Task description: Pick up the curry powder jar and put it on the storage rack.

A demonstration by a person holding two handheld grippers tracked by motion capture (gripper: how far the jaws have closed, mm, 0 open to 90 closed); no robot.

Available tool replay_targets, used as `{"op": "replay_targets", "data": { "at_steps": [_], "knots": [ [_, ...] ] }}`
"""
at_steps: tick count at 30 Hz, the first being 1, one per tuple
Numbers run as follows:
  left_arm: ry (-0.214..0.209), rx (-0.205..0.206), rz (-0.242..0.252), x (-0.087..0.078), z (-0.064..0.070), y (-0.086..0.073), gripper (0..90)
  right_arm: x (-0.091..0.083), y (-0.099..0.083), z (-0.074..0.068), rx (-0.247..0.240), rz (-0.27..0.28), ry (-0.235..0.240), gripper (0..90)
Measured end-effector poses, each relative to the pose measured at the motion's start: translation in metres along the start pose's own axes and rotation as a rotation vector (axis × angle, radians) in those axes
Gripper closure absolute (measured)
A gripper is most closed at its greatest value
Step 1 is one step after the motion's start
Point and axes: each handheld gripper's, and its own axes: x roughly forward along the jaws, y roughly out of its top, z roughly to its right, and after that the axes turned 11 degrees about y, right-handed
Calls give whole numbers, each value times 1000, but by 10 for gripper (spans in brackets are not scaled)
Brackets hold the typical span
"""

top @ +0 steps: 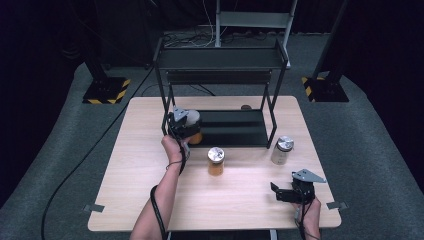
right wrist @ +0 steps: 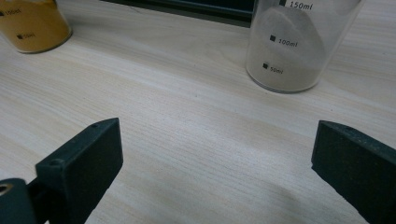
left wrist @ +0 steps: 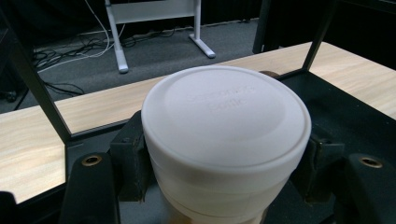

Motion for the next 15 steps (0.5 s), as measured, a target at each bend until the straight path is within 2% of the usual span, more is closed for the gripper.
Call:
{"op": "replay_targets", "data": {
  "at_steps": [15],
  "knots": [
    [0,-2,-2,0,0,0,337,0,0,0,0,3,-1,11]
  ]
}}
